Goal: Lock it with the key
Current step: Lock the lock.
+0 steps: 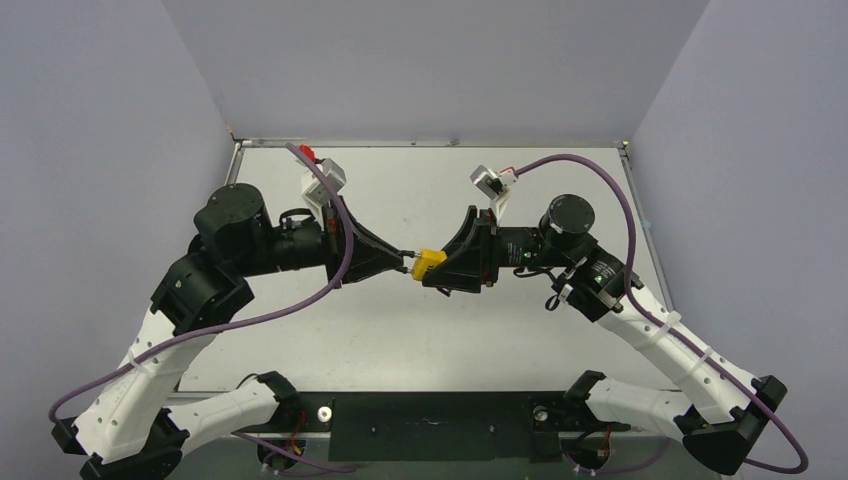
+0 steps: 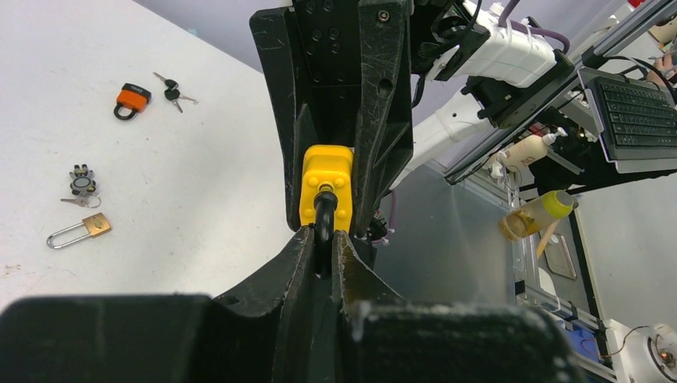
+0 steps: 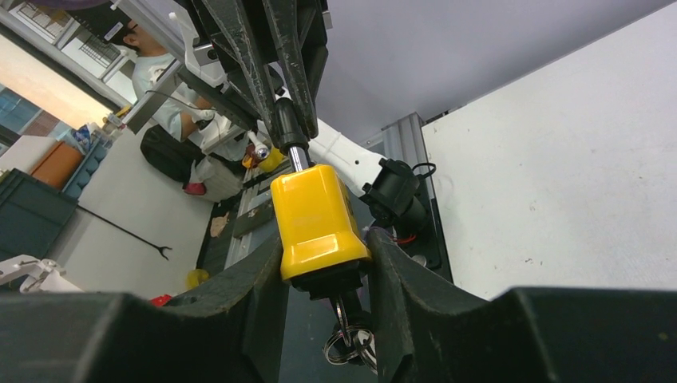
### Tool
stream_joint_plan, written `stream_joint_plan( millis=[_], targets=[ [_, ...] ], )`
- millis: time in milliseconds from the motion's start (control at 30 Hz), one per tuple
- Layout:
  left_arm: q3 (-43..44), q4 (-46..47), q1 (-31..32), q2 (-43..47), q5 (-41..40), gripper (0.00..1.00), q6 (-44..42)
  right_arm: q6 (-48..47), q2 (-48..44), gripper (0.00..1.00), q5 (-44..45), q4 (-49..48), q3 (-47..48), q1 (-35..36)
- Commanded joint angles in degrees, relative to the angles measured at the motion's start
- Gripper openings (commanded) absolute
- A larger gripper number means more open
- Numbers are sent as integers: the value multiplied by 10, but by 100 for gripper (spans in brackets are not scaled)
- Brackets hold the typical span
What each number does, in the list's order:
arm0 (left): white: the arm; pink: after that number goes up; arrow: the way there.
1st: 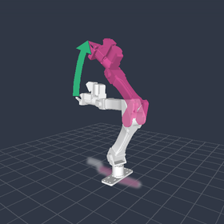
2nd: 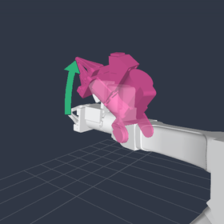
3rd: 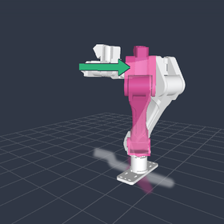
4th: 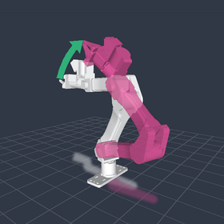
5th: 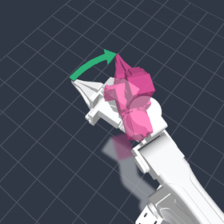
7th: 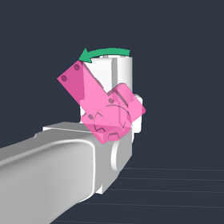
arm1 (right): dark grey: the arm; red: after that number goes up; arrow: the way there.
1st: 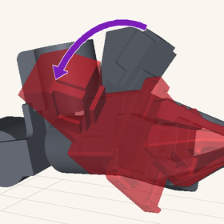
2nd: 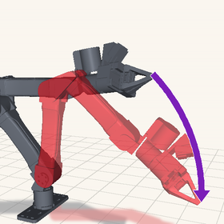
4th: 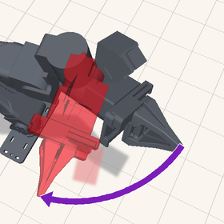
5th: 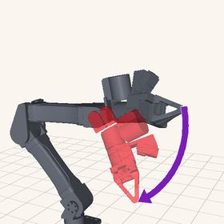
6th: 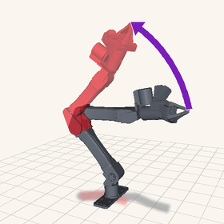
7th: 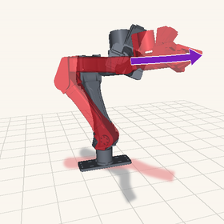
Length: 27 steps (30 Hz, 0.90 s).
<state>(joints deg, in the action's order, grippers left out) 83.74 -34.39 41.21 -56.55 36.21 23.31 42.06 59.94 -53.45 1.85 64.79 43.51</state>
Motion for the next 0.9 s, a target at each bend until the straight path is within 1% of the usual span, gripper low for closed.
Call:
stream_joint_plan(
  millis=[0,333,500,733,867],
  targets=[
    [-26,6,44,-31,9,0,7,-9,4,0,82,-87,37,4],
    [-40,-2,54,-35,-32,0,6,33,-5,0,81,-137,36,4],
    [-42,-12,55,-39,-38,0,4,36,-13,0,88,-145,50,4],
    [-46,-7,60,-42,-37,0,19,9,-12,0,116,-129,71,4],
    [-49,-12,61,-44,-50,0,22,14,-10,0,121,-151,76,4]
  ],
)
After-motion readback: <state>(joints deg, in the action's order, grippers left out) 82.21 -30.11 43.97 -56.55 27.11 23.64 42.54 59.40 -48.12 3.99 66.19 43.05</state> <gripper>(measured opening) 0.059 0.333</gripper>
